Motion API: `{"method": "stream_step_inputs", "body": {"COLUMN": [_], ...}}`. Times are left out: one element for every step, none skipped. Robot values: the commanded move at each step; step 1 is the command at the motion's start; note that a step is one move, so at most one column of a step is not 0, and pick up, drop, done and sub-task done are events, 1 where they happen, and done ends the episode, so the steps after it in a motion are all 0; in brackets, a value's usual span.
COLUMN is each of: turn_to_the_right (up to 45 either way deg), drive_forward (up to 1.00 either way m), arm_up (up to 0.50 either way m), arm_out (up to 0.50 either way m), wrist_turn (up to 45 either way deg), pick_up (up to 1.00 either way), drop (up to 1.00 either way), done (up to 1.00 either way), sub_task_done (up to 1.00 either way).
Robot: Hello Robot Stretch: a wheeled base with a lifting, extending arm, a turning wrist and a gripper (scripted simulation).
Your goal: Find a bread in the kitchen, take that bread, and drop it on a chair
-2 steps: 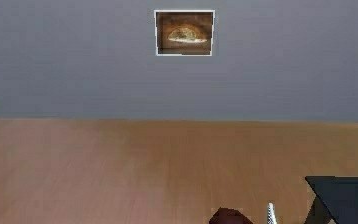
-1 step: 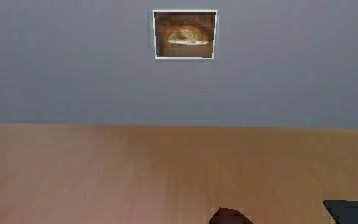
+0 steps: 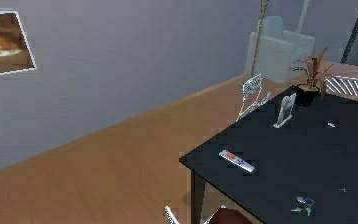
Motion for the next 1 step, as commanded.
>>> {"method": "stream_step_inputs", "body": {"turn_to_the_right": [27.0], "drive_forward": [0.0], "arm_up": [0.0], "arm_out": [0.0], "wrist_turn": [0.0], "pick_up": [0.0], "drop": [0.0], "done": [0.0], "sub_task_done": [0.0]}}
